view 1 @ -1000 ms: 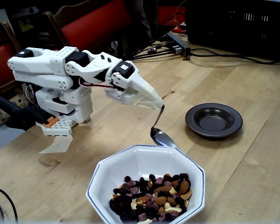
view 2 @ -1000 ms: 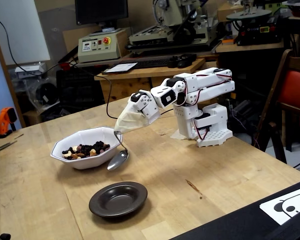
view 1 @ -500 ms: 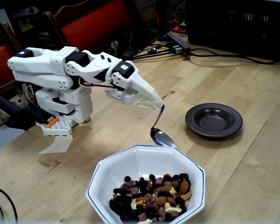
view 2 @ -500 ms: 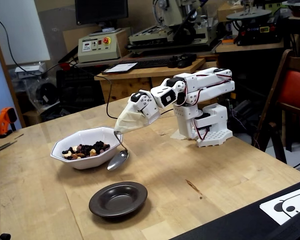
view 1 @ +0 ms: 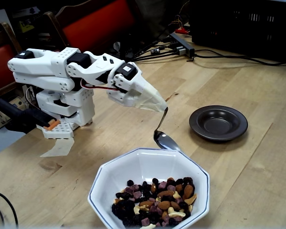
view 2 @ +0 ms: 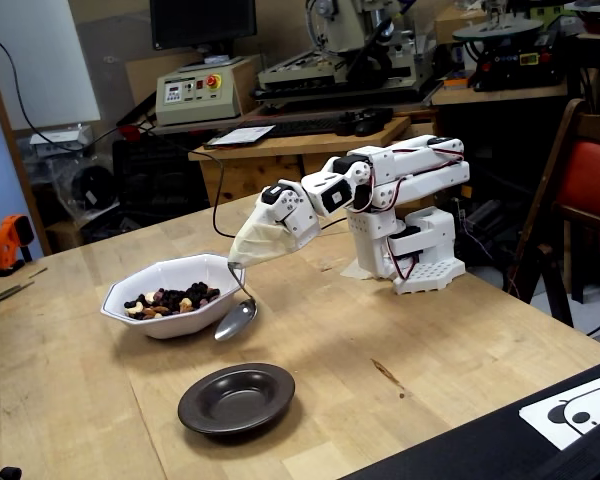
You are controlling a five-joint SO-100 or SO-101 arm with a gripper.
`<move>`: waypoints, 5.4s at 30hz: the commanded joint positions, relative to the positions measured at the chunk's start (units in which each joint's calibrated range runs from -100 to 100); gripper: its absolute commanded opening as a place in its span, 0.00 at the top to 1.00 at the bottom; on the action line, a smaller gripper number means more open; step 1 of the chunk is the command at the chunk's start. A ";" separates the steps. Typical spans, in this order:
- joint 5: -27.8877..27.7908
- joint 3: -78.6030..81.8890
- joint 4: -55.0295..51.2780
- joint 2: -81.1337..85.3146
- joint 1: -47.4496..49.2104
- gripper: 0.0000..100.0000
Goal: Use spoon to transfer food from the white bowl to brown plate
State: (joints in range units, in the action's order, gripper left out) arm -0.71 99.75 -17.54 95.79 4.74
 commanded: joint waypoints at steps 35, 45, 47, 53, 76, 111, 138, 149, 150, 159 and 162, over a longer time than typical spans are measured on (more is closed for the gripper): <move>0.20 0.25 0.07 0.44 -0.45 0.98; 0.15 0.25 0.07 0.53 -0.45 0.98; 0.20 0.16 0.07 0.53 -0.45 0.98; 0.20 -5.77 -0.01 -0.24 -0.52 0.98; 0.20 -20.90 -14.55 -0.24 -0.52 0.98; -0.15 -36.56 -14.87 -17.36 -16.37 0.97; -0.15 -37.18 9.08 -38.67 -22.45 0.98; -0.15 -36.38 10.59 -40.55 -22.52 0.98; -0.15 -36.38 10.59 -40.55 -22.52 0.98; -0.15 -34.79 10.59 -40.89 -22.45 0.98; -0.15 -32.31 10.59 -40.89 -22.45 0.98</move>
State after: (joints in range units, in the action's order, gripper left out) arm -0.71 67.00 -8.31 54.66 -17.23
